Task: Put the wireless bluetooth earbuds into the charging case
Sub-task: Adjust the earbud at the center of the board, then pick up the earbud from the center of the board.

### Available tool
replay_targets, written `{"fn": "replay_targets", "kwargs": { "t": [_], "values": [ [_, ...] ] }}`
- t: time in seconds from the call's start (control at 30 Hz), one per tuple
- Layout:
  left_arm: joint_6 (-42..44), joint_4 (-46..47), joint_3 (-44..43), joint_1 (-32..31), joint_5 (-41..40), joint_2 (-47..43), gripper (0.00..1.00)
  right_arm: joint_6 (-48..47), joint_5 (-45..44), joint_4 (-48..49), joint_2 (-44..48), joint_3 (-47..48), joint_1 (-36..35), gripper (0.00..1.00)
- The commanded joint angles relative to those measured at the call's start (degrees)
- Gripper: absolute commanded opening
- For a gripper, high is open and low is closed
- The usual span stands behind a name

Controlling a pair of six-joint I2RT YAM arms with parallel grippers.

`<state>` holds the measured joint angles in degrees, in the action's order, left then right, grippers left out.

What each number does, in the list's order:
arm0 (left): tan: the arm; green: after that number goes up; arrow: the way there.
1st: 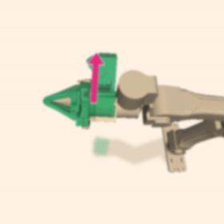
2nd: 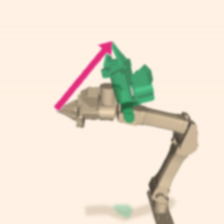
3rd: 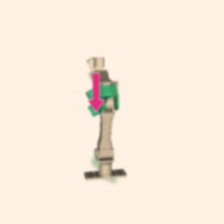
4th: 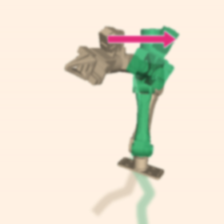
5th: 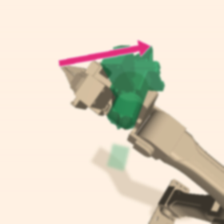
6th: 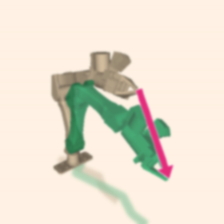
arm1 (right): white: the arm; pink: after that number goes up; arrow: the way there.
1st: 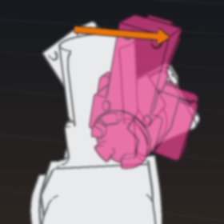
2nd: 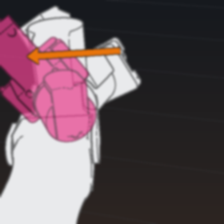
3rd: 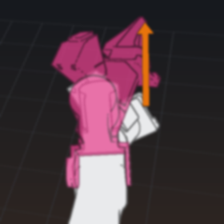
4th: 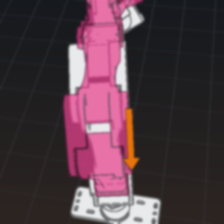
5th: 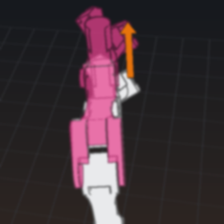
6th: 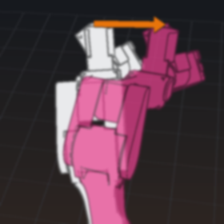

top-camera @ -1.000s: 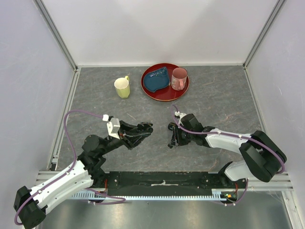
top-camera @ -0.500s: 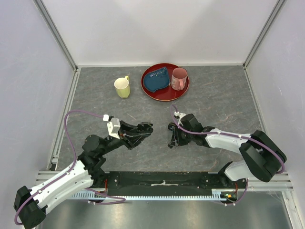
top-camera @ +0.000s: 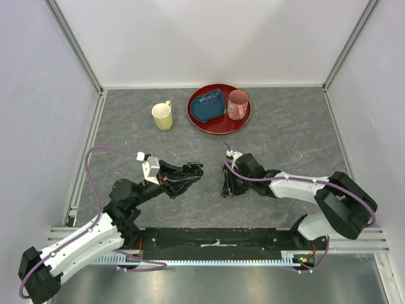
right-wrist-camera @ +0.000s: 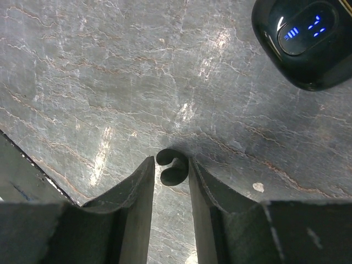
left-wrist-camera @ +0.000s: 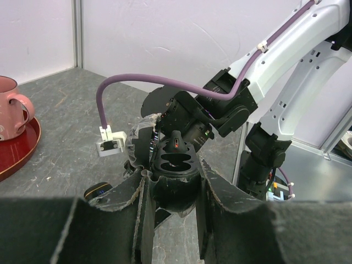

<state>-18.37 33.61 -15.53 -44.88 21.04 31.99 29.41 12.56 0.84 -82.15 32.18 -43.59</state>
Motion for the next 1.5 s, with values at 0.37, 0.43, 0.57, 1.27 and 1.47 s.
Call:
{"fn": "replay_targets", "kwargs": {
  "t": [0.37, 0.43, 0.57, 1.27, 1.47],
  "values": [
    [-1.5, 3.0, 0.1, -0.3, -0.2, -0.3, 0.02, 2.7, -5.5, -3.1, 4.1, 0.2, -0.5, 0.46],
    [-1.7, 3.0, 0.1, -0.3, -0.1, -0.3, 0.02, 2.9, -5.7, -3.4, 5.8, 0.2, -0.1, 0.47],
    [-1.8, 3.0, 0.1, -0.3, -0.1, -0.5, 0.02, 2.1, -4.3, -4.1, 6.7, 0.2, 1.3, 0.47],
    [-2.1, 3.4, 0.1, -0.3, 0.2, 0.1, 0.02, -4.4, -0.1, -6.4, -0.5, 2.0, 1.3, 0.40],
    [-1.9, 3.5, 0.4, -0.3, -0.2, -0.1, 0.02, -4.6, 0.6, -6.6, -0.6, 1.8, 1.1, 0.40]
  ]
}}
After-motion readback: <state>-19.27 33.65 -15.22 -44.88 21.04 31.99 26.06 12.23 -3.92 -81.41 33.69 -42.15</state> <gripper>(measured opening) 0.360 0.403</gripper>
